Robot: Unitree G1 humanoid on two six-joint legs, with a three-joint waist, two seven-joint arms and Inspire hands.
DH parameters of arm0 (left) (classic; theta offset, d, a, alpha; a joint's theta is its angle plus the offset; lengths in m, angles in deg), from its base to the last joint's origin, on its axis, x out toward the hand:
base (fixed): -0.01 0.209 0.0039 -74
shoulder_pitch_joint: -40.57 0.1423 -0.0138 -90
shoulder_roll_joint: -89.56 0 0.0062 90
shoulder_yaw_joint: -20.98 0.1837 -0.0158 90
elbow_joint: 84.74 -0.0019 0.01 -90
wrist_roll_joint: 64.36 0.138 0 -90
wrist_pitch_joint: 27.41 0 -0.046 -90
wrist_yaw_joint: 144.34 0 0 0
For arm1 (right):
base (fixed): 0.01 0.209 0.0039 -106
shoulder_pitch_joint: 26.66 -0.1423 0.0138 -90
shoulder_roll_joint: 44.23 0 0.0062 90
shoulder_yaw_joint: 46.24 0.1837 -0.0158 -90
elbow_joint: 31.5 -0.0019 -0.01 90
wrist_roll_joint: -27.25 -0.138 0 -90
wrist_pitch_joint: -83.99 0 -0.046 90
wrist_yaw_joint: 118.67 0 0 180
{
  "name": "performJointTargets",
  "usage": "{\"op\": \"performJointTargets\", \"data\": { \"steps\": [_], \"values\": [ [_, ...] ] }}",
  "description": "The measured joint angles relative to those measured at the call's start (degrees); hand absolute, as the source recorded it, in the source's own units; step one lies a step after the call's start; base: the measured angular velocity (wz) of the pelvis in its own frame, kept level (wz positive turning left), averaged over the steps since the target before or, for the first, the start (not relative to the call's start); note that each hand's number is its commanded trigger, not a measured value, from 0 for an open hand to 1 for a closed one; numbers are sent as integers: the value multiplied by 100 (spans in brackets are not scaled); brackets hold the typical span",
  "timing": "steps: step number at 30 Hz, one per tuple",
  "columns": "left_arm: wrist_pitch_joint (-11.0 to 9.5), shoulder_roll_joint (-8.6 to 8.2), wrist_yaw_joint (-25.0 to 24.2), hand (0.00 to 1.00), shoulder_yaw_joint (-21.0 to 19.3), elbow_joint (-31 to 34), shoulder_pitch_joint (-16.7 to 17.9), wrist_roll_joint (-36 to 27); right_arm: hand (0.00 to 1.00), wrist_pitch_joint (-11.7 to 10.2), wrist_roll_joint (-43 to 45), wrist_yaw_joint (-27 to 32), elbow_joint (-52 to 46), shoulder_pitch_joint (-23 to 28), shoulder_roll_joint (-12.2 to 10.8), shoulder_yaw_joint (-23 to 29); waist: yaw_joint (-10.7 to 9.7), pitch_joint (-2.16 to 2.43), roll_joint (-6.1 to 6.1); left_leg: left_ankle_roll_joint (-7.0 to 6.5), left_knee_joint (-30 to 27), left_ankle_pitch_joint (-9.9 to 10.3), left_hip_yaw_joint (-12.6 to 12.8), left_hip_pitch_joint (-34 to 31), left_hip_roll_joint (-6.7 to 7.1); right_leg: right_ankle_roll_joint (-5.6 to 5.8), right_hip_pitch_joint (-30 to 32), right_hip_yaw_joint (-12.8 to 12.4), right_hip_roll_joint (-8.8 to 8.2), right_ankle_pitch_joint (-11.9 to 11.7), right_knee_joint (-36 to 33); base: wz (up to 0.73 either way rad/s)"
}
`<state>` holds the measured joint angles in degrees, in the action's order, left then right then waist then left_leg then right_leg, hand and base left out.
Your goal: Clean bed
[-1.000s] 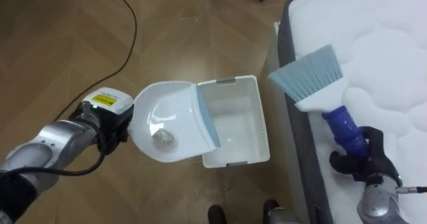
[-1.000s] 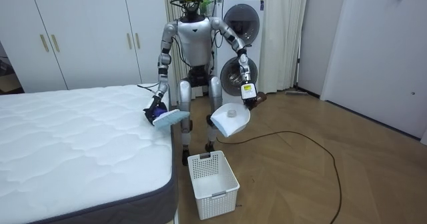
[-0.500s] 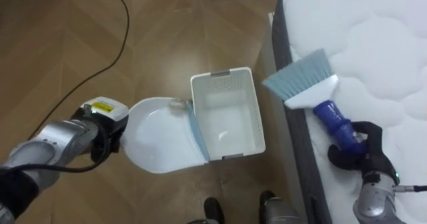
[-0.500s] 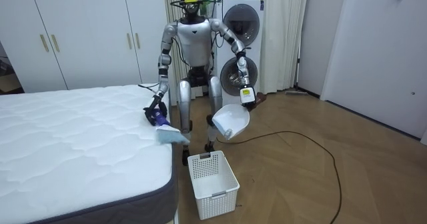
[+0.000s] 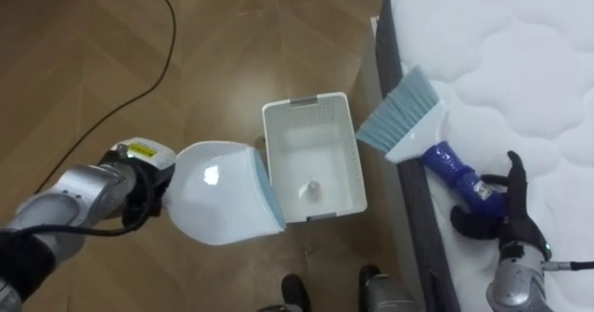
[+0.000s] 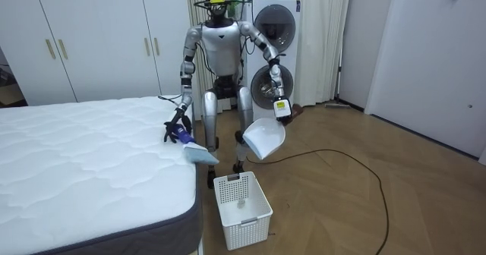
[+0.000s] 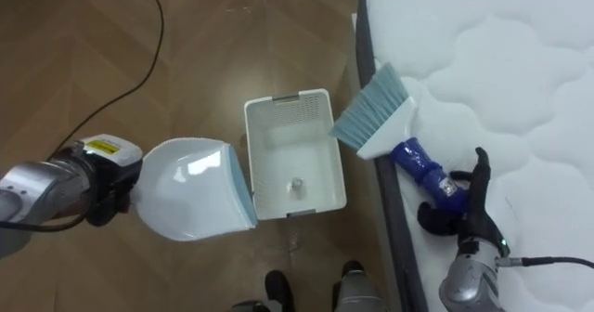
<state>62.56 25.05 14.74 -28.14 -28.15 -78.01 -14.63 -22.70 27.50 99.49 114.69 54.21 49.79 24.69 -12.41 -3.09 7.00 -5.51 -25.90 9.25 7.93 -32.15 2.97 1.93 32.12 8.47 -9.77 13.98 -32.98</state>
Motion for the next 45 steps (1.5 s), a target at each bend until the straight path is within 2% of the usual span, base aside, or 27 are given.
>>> {"op": "performJointTargets", "data": {
  "steps": [3, 10, 15, 18, 20, 23, 25, 26, 27, 28, 29, 30, 31, 33, 36, 38, 40, 41, 42, 43, 44, 45],
  "values": [
    [0, 0, 9, 100, 0, 4, -36, 90, 0, -26, 0, 11, 1, 1, 0, 0, -7, -4, 49, 0, -6, 0, 29, 13, -1, 0, 20, -33, -5, 0, -50, -3],
    [-3, -1, 75, 100, 6, 2, -40, 216, 0, -94, 0, 6, 78, 15, -4, -63, -58, -13, 80, -1, 37, -1, 132, 163, -25, -2, -82, -65, -6, 1, -65, -3],
    [-3, -1, 342, 100, 5, 7, -61, 218, 0, -128, -86, 103, 112, 46, -6, -163, -25, -12, 87, -2, 43, 0, 147, 198, -28, -2, -104, -94, -3, 1, -79, -2],
    [-38, -3, 566, 100, -7, 0, -59, 217, 0, -153, -127, 157, 115, 127, 0, -173, 56, -11, 88, -1, 17, 1, 142, 260, -47, -7, -182, -104, 29, -5, 5, -1],
    [-157, -3, 803, 100, -69, 7, -45, 221, 0, -204, -229, 173, 130, 198, 13, -153, 186, -8, 88, -3, 41, 14, 173, 370, -76, -2, -277, -176, 108, -31, 75, -17],
    [-432, -21, 1109, 100, -622, 78, 141, 217, 0, -292, -248, 169, 107, 316, 14, 8, 456, 9, 77, 7, 49, 72, 320, 477, -171, -33, -309, -257, 201, -98, 165, -36],
    [-536, -21, 1354, 100, -1090, 283, 441, 218, 0, -325, -262, 166, 121, 360, 15, 93, 611, 20, 68, 36, 51, 126, 371, 598, -202, -23, -341, -446, 310, -124, 217, -54],
    [-645, -23, 1565, 100, -1408, 374, 659, 217, 0, -327, -247, 150, 190, 371, 14, 156, 729, 28, 48, 65, 74, 158, 383, 703, -210, -16, -380, -625, 393, -156, 267, -59],
    [-692, -25, 1661, 100, -1541, 401, 760, 205, 0, -326, -248, 126, 229, 388, 14, 215, 769, 30, 44, 75, 92, 167, 383, 767, -218, -9, -430, -686, 429, -174, 314, -74],
    [-797, -25, 1852, 100, -1843, 479, 969, 205, 0, -318, -262, 87, 248, 422, 19, 312, 845, 44, 2, 94, 172, 179, 391, 916, -217, -1, -506, -863, 507, -212, 381, -71],
    [-832, -33, 2086, 100, -2129, 579, 1232, 207, 0, -314, -263, 71, 213, 476, 19, 389, 897, 87, -63, 106, 266, 186, 397, 1061, -214, -5, -586, -996, 562, -247, 451, -71],
    [-837, -37, 2194, 100, -2233, 637, 1347, 191, 0, -309, -260, 68, 184, 519, 19, 430, 916, 106, -98, 127, 286, 198, 396, 1122, -219, -12, -630, -1035, 581, -256, 477, -62],
    [-851, -109, 2376, 100, -2478, 780, 1592, 155, 0, -256, -290, 80, 128, 651, 18, 524, 940, 161, -152, 160, 309, 235, 392, 1239, -239, -24, -772, -1082, 628, -286, 567, -45],
    [-925, -295, 2593, 100, -2757, 985, 1825, 161, 0, -185, -296, 81, 114, 839, 3, 769, 941, 206, -208, 189, 333, 297, 413, 1425, -299, -17, -982, -1175, 747, -366, 790, -35],
    [-1074, -617, 3225, 100, -3135, 1094, 2242, 5, 0, -76, -272, 107, -171, 1136, 1, 1213, 1014, 288, -331, 222, 682, 322, 669, 2026, -371, -30, -1472, -1377, 880, -545, 1206, -60],
    [-1122, -758, 3469, 100, -3299, 1153, 2417, -148, 0, -74, -297, 134, -364, 1306, 2, 1425, 1046, 291, -336, 256, 762, 373, 782, 2305, -436, -53, -1725, -1368, 942, -650, 1427, -67],
    [-1116, -908, 3662, 100, -3542, 1381, 2606, -195, 0, -32, -287, 135, -417, 1408, -22, 1544, 1101, 326, -405, 278, 770, 451, 809, 2470, -451, -91, -1761, -1357, 997, -682, 1408, -76],
    [-1110, -1051, 3787, 100, -3698, 1557, 2727, -194, 0, 46, -253, 110, -634, 1524, -25, 1629, 1109, 328, -409, 285, 772, 502, 893, 2562, -477, -104, -1795, -1360, 1026, -698, 1418, -78],
    [-1111, -1200, 3907, 100, -3813, 1732, 2850, -195, 0, 63, -221, 74, -819, 1654, -28, 1648, 1122, 323, -420, 297, 838, 532, 1115, 2722, -519, -121, -1833, -1370, 1063, -730, 1414, -87],
    [-1113, -1253, 3982, 100, -3862, 1834, 2948, -198, 0, 72, -220, 50, -904, 1689, -35, 1634, 1164, 319, -434, 307, 877, 551, 1253, 2822, -534, -139, -1840, -1368, 1086, -748, 1405, -124],
    [-1136, -1370, 4109, 100, -3948, 1996, 3138, -221, 0, 88, -240, 37, -1077, 1748, -49, 1602, 1273, 315, -440, 319, 911, 622, 1450, 3001, -565, -189, -1845, -1280, 1116, -796, 1401, -154],
    [-1189, -1489, 4209, 100, -4038, 2088, 3271, -291, 0, 128, -237, 23, -1197, 1758, -103, 1581, 1321, 314, -442, 318, 914, 684, 1472, 3121, -576, -242, -1859, -1120, 1131, -868, 1416, -150]
  ]
}}
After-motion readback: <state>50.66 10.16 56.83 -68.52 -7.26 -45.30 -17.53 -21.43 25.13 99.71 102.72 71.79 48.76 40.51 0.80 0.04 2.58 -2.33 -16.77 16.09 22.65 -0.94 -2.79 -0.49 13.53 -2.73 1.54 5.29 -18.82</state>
